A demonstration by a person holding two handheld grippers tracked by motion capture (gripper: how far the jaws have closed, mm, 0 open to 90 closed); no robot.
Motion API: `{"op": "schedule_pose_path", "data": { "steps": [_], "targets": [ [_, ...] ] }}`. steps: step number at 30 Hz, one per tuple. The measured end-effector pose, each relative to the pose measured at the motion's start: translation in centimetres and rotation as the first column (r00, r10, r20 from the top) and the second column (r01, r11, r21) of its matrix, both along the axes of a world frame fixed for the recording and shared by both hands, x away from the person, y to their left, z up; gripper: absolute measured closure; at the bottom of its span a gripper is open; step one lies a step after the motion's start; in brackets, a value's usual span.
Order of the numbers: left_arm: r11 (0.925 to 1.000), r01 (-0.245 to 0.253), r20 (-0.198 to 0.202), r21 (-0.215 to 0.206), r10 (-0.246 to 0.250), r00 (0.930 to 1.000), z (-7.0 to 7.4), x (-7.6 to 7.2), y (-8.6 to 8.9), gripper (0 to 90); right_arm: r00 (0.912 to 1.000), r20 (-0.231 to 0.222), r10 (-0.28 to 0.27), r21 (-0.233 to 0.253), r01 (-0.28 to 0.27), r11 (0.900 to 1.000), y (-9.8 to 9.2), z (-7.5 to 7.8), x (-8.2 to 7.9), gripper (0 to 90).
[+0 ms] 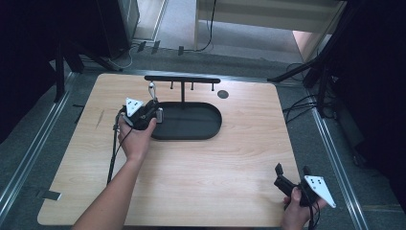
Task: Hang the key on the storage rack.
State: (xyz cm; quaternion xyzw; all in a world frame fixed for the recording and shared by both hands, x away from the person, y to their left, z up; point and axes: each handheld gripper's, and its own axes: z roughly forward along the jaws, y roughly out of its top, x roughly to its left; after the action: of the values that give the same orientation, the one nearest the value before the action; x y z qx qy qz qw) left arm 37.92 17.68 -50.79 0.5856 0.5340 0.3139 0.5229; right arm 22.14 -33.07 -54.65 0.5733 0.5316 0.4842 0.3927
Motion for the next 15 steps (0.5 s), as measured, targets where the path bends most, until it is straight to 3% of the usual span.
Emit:
{"op": "schedule_pose_path", "data": {
  "steps": [3, 5, 6, 9, 15],
  "targets": [
    [0.9999, 0.004, 0.023, -0.015, -0.004, 0.9997, 0.3, -0.6, 0.5, 66.4, 1.0, -0.001, 0.0, 0.003, 0.0, 1.0, 0.0, 0.0, 0.0, 0.0],
    [0.9999, 0.003, 0.031, 0.013, -0.004, 0.9995, 0.5, -1.1, 0.8, 62.1, 1.0, -0.001, 0.0, 0.0, 0.0, 1.0, 0.0, 0.0, 0.0, 0.0],
    [0.9999, 0.008, 0.034, 0.008, -0.008, 0.9994, 0.6, -1.3, 1.0, 61.8, 1.0, -0.001, 0.0, -0.001, 0.0, 1.0, 0.0, 0.0, 0.0, 0.0],
    [0.9985, 0.004, 0.041, -0.054, -0.001, 0.9992, 0.7, -2.0, 2.0, 54.6, 1.0, 0.0, 0.001, -0.004, -0.001, 1.0, 0.0, 0.0, 0.0, 0.0],
    [0.9959, 0.011, 0.058, -0.09, -0.006, 0.9983, 1.0, -3.3, 3.3, 30.4, 1.0, -0.003, 0.002, -0.009, -0.002, 1.0, 0.1, 0.0, 0.0, 0.0]
  ]
}}
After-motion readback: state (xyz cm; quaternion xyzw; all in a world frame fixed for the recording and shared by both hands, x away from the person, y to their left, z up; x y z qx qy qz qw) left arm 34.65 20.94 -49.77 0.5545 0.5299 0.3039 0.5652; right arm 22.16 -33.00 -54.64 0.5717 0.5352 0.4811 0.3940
